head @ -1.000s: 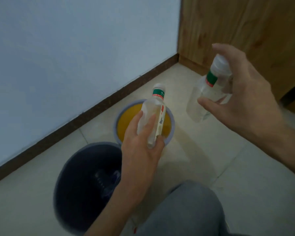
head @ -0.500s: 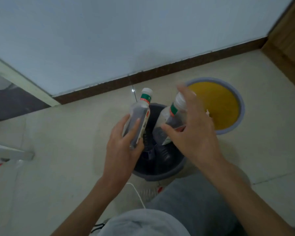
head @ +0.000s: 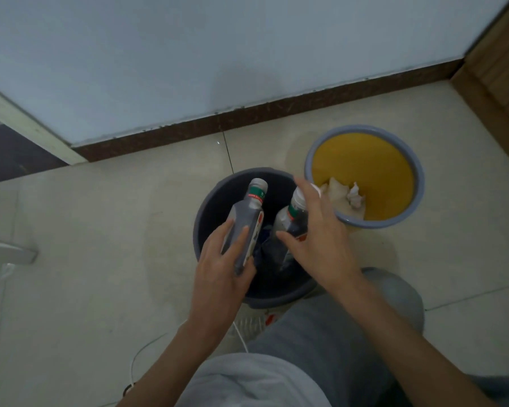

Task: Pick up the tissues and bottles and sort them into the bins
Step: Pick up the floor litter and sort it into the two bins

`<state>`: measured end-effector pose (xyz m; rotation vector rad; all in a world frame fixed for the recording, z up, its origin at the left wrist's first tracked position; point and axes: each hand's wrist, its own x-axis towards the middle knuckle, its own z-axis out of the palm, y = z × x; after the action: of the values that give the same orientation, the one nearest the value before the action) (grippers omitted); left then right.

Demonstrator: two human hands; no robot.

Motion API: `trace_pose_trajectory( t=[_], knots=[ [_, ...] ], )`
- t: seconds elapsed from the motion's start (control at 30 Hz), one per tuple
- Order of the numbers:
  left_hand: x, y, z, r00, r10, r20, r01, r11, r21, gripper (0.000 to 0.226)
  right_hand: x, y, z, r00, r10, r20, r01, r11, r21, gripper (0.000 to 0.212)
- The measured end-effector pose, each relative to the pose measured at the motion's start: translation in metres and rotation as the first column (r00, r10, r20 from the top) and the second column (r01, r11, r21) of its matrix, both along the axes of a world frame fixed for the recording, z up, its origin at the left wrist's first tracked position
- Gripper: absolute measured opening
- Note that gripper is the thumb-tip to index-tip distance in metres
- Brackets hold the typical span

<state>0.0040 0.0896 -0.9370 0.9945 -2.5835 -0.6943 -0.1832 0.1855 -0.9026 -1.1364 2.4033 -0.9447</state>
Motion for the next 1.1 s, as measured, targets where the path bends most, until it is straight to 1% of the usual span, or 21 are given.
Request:
trace_pose_trajectory(
  t=[0.1,0.27,0.33,0.4,0.5,0.73,0.8,0.93,1.03,1.1],
  knots=[
    [-0.003,0.001,-0.001,1.0,-0.001,-0.014,0.0,1.0,-0.007,0.068,0.001,-0.003,-0.002,0.998,0.029,-0.054,-0.027,0.999,0.042,0.103],
    [-0.008,0.0,-0.009,1.0,0.009,-0.022,-0.008,1.0,0.019,0.066,-0.001,-0.004,-0.009,0.999,-0.005,0.05,0.003,0.999,0.035,0.108],
    [-0.011,0.002,-0.013,1.0,0.002,0.0,-0.002,0.998,0.071,0.071,-0.002,-0.003,-0.013,0.998,0.041,0.045,-0.045,0.995,0.09,0.115],
    [-0.013,0.005,-0.015,0.999,0.001,0.051,-0.007,0.991,0.131,0.082,-0.004,0.0,-0.017,0.996,0.08,0.043,-0.085,0.986,0.146,0.116],
    [-0.014,0.006,-0.016,0.996,0.002,0.092,-0.015,0.99,0.139,0.09,-0.009,0.003,-0.02,0.996,0.073,0.055,-0.081,0.98,0.18,0.106],
    [-0.022,-0.006,-0.004,0.996,0.003,0.09,-0.009,0.998,0.063,0.088,-0.022,-0.001,-0.005,0.998,0.066,0.009,-0.066,0.97,0.233,0.082],
    [-0.031,-0.013,0.003,0.995,-0.034,0.098,0.031,0.999,0.035,0.088,-0.024,-0.001,0.005,0.998,0.063,-0.005,-0.059,0.964,0.258,0.076],
    [-0.062,-0.025,0.026,0.979,-0.178,0.101,0.179,0.984,-0.002,0.085,-0.031,0.007,0.033,0.999,0.018,-0.038,-0.008,0.965,0.263,0.067],
    [-0.1,-0.024,0.051,0.952,-0.295,0.077,0.299,0.953,-0.048,0.083,-0.037,0.032,0.062,0.99,-0.09,-0.109,0.117,0.956,0.27,0.065],
    [-0.128,-0.016,0.068,0.912,-0.407,0.054,0.41,0.91,-0.06,0.084,-0.039,0.062,0.084,0.967,-0.194,-0.167,0.232,0.938,0.256,0.064]
  ],
)
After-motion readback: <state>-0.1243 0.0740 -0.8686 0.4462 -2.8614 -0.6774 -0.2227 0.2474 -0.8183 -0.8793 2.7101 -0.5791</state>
